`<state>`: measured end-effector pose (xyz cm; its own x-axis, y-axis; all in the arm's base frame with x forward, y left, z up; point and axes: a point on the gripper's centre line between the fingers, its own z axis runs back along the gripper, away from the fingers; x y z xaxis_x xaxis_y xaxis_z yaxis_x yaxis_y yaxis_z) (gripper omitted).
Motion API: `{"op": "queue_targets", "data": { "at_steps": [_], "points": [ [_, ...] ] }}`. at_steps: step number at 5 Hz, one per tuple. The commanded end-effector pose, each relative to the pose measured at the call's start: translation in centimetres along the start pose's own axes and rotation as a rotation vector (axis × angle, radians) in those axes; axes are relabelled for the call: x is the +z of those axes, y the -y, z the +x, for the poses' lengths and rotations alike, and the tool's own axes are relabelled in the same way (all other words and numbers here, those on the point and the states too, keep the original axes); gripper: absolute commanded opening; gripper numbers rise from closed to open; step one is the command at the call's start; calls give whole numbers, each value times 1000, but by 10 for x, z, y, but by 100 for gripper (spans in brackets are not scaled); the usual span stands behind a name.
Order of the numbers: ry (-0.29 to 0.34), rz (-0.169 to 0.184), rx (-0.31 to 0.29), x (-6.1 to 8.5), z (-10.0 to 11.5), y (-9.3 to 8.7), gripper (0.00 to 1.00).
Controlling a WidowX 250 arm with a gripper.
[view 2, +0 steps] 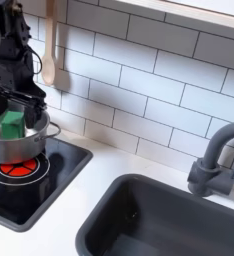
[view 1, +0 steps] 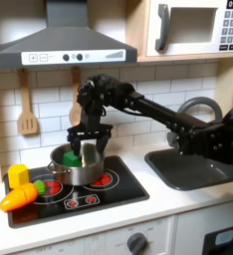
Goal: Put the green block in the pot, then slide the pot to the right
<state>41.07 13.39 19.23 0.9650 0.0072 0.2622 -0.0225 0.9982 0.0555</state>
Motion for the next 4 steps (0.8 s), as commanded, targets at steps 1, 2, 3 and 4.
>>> {"op": "queue_targets", "data": {
  "at_steps": [1, 2, 3, 4],
  "points": [
    [-48, -4, 9, -10, -10, 4, 100],
    [-60, -15, 9, -13, -12, 6, 100],
    [-66, -28, -19, -13, -15, 17, 100],
    [-87, -43, -37, -14, -23, 28, 100]
  ]
}}
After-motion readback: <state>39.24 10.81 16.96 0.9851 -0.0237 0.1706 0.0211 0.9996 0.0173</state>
